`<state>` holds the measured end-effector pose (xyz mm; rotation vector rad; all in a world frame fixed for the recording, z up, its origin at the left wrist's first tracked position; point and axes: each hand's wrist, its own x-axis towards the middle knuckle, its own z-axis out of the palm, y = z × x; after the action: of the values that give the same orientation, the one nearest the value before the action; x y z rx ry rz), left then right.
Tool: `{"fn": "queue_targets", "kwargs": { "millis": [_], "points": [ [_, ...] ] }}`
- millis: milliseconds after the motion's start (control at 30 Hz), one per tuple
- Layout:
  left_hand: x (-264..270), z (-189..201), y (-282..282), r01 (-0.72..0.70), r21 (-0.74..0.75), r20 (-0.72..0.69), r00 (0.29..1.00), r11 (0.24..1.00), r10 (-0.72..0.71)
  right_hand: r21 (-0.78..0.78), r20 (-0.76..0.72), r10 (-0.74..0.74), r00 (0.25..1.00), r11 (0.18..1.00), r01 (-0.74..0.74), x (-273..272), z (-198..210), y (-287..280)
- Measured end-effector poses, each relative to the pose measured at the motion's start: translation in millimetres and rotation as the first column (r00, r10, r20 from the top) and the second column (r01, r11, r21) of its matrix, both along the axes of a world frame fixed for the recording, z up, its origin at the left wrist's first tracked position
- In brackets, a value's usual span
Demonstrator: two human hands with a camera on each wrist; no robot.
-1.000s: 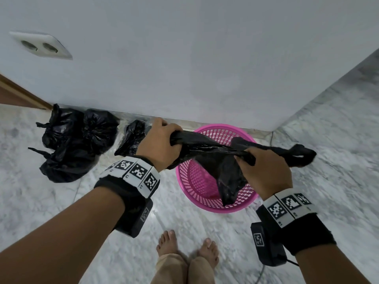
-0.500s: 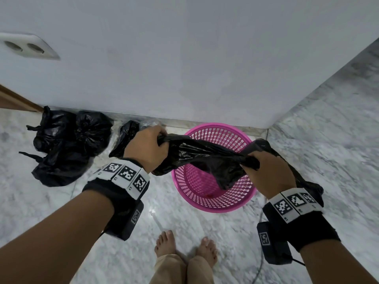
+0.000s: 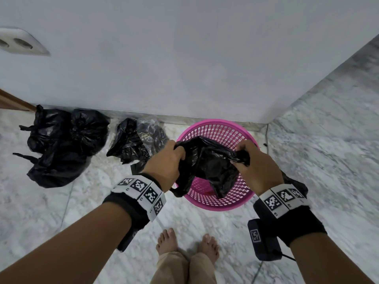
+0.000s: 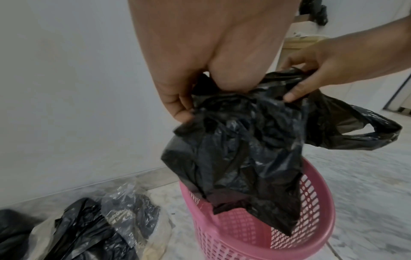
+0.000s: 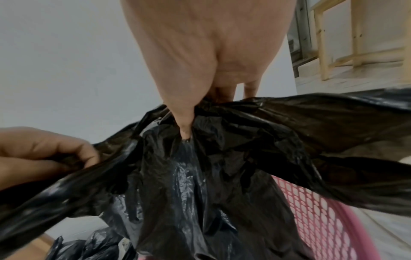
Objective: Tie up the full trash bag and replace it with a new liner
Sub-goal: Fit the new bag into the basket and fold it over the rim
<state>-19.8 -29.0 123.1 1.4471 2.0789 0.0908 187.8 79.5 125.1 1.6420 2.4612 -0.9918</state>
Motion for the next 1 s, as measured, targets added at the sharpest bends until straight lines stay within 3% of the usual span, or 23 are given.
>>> {"fn": "queue_targets", "kwargs": {
  "millis": [200,433,633,833,1000],
  "points": [
    [-19,-4,5,-0.103,0.012,0.009,0.995,0.995,0.103,0.054,0.066,0.012,0.998,0.998,-0.015,11,1,2],
    [-9,-7,11,-0.046,-0.025,-0.038,0.998,0.999,0.045,0.02,-0.027,0.054,0.998,0.998,-0.054,3,-2,12],
    [-7,-23,24,-0.092,-0.079,-0.121,0.989,0.993,0.082,-0.054,0.052,0.145,0.988,0.988,-0.142,22,-26,31],
    [6,-40,42,-0.122,-0.16,-0.175,0.98,0.98,0.094,-0.008,0.063,0.242,0.968,0.97,-0.242,36,-57,60],
    [18,-52,62,-0.165,-0.176,-0.13,0.981,0.97,0.143,0.021,0.064,0.174,0.983,0.984,-0.175,42,-76,88]
  ]
}}
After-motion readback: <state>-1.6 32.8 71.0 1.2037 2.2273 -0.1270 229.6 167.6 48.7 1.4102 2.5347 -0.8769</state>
